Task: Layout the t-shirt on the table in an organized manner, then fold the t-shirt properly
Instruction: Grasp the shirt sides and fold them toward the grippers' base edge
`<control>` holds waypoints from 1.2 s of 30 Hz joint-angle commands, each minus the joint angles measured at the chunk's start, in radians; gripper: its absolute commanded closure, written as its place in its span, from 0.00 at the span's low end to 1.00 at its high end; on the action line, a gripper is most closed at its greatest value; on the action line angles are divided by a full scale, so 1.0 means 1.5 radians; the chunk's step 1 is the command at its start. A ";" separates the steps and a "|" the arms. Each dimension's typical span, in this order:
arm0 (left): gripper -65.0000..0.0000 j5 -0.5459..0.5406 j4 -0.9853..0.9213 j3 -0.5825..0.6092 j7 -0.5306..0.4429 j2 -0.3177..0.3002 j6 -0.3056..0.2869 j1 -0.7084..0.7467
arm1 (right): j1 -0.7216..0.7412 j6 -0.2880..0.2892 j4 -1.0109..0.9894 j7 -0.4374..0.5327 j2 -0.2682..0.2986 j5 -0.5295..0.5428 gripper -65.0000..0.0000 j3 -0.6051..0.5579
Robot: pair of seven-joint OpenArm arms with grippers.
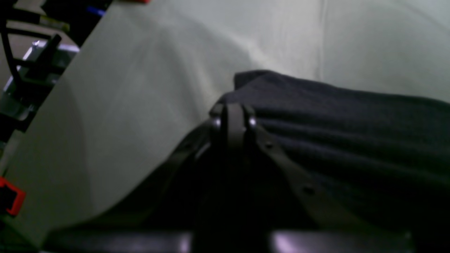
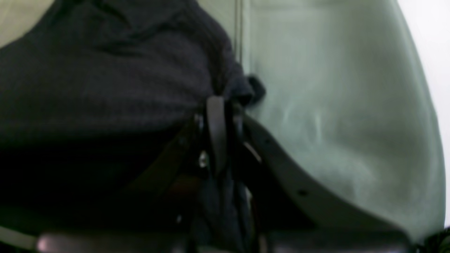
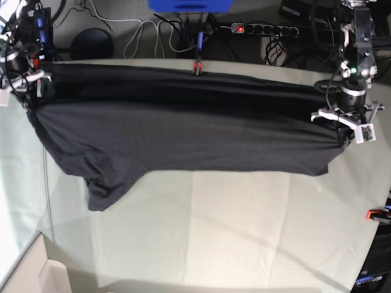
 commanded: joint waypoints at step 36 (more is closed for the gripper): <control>0.95 0.000 -0.032 -0.011 -0.020 0.000 0.006 0.041 | -0.063 -0.003 0.013 0.020 -0.008 0.010 1.00 -0.026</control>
